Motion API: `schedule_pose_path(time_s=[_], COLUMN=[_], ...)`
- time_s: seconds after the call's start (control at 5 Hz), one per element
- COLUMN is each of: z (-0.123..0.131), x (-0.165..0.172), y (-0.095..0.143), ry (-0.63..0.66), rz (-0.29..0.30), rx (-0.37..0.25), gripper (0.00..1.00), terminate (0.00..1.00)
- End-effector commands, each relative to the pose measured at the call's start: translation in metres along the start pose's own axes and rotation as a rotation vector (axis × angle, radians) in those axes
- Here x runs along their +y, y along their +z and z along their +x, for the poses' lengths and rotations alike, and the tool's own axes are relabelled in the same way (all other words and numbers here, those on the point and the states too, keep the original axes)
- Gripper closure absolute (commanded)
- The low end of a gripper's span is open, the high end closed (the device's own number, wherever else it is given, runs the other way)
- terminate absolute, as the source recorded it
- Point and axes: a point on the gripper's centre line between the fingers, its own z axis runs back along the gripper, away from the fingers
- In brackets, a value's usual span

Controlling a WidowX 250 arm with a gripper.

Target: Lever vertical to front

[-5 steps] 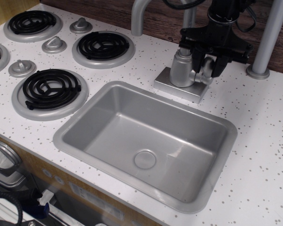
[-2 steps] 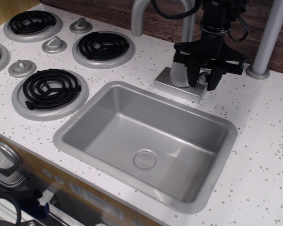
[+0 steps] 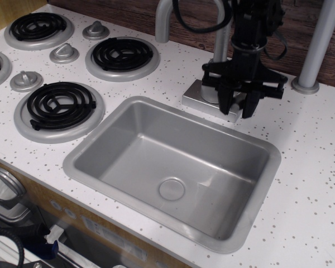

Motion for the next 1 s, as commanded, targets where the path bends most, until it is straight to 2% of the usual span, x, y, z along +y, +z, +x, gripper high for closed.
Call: schedule_pose_path(time_s=[0.0, 0.2, 0.6, 0.8], z=[0.003, 0.004, -0.005, -0.006], x=[-0.004, -0.006, -0.003, 0.002], y=[-0.002, 0.003, 0.04, 0.054], ry=[-0.028, -0.046, -0.032, -0.041], rz=[-0.005, -0.003, 0.06, 0.084], rx=[0.034, 0.055, 0.01, 0.001], gripper=[1.0, 0.0, 0.0, 0.0], terminate=[0.0, 0.0, 0.0, 1.0])
